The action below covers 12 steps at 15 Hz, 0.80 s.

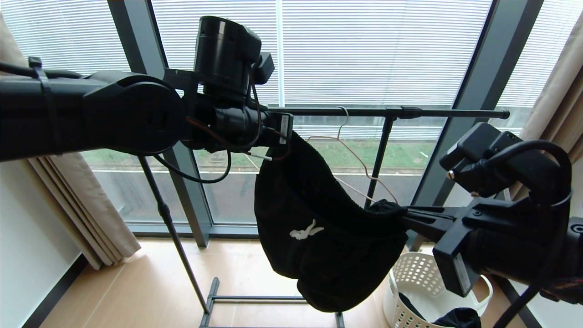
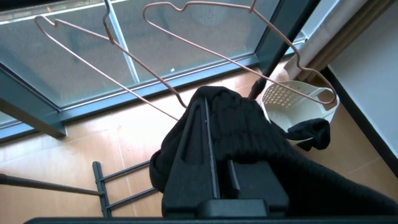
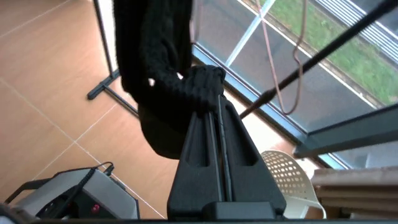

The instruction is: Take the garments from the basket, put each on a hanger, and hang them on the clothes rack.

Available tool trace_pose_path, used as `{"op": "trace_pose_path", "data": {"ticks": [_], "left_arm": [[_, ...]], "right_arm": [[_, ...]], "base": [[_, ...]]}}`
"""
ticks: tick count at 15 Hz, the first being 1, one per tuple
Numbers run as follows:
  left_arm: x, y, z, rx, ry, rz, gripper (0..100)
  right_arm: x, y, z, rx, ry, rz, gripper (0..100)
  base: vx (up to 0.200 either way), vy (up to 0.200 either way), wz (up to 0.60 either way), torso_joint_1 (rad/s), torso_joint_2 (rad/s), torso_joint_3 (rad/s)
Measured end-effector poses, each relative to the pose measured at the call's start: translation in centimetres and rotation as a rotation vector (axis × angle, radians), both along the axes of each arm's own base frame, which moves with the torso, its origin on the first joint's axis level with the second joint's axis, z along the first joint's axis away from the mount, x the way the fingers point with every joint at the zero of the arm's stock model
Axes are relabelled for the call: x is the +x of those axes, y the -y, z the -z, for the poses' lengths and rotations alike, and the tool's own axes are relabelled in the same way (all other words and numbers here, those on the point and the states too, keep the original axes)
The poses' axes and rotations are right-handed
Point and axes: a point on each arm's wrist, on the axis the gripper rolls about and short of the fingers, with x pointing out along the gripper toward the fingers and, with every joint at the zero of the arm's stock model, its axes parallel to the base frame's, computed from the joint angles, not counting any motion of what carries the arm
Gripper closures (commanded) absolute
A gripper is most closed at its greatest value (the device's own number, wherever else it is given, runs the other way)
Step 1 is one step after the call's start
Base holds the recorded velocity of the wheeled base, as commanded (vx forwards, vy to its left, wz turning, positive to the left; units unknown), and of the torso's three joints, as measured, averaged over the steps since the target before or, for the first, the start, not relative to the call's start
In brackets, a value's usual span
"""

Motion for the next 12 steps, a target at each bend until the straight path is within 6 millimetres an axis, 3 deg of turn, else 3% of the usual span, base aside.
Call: {"op": "trace_pose_path", "data": {"ticks": [5, 12], "left_arm": [[1.3, 1.0, -1.5, -0.007, 0.009, 0.002, 100], [2.2, 1.8, -1.0, -0.007, 0.009, 0.004, 100]], "right_arm": [[-2.1, -1.8, 0.3, 0.056, -0.040, -0.101, 100], [-3.5, -5.7, 0.2, 0.301, -0.105, -0.154, 100]], "base": [[0.000, 0.000, 0.00, 0.000, 0.00, 0.000], [0.000, 0.000, 0.00, 0.000, 0.00, 0.000]]}}
